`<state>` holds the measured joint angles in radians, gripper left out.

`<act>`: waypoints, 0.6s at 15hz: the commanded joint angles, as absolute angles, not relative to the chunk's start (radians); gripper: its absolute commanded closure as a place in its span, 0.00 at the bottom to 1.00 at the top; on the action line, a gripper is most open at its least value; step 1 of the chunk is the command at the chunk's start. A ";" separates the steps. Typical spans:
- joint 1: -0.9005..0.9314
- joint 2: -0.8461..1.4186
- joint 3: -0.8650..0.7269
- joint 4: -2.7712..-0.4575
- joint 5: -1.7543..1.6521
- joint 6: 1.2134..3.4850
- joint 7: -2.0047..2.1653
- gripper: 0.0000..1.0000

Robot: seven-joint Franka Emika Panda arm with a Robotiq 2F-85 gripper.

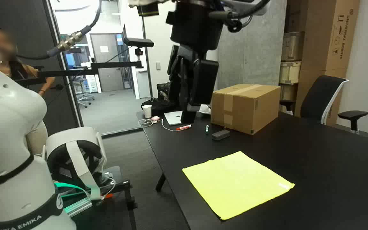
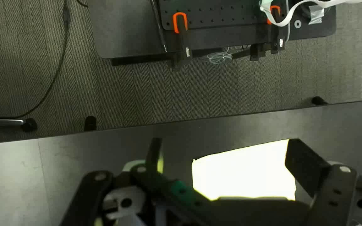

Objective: Fold the towel in half

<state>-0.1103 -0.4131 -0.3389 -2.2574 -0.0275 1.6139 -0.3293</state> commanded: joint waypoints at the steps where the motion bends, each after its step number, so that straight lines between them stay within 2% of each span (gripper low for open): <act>1: -0.135 -0.409 -0.318 -2.254 -0.020 1.613 -0.338 0.00; 9: -0.137 -0.402 -0.318 -2.250 -0.017 1.619 -0.331 0.00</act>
